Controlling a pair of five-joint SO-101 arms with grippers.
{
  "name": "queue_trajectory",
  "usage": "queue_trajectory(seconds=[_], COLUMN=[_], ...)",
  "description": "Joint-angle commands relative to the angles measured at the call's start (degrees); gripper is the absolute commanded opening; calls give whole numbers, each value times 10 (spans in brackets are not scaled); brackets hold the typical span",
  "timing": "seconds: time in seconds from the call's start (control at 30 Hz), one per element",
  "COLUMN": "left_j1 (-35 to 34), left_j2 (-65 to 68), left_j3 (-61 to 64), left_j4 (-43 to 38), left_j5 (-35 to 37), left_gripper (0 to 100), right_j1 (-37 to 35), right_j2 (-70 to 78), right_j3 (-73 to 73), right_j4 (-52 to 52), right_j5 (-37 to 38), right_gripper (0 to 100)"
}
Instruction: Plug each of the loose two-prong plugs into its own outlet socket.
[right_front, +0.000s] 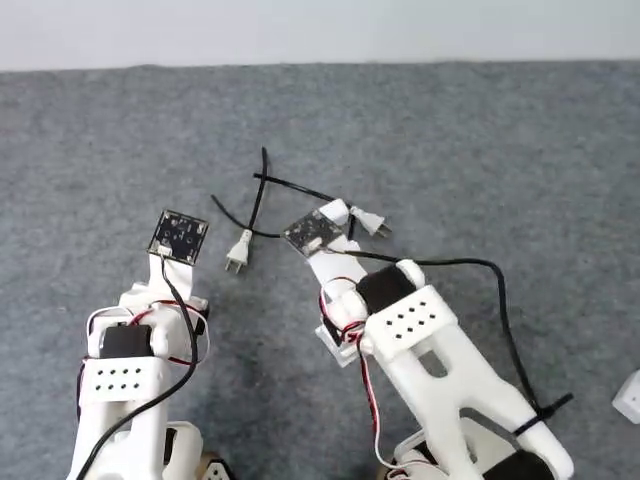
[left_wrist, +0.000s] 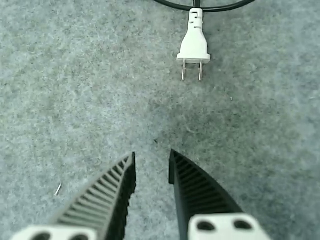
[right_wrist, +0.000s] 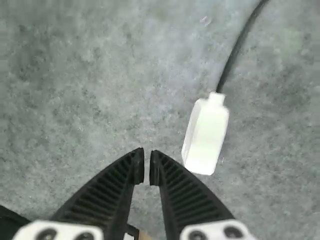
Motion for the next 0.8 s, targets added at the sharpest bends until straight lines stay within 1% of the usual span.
queue_trajectory(seconds=[0.0,0.13,0.27,0.4,0.67,0.77], left_j1=[4,4,4,4,4,4], left_j2=[0,1,1,1,1,1], left_j3=[-6,-6,-6,-6,-6,-6], left_j4=[-11,-11,-11,-11,-11,-11], left_j5=[-7,-7,-7,-7,-7,-7], left_gripper=[109,109,109,109,109,109], right_j1=[15,53,93,142,205,229], right_j2=[-18,17,68,73,75,77], right_j3=[-2,8,58,47,47,55], right_j4=[-11,-25,-121,-130,-132,-152], right_j5=[12,12,13,14,38,42], right_gripper=[15,15,11,14,13,14])
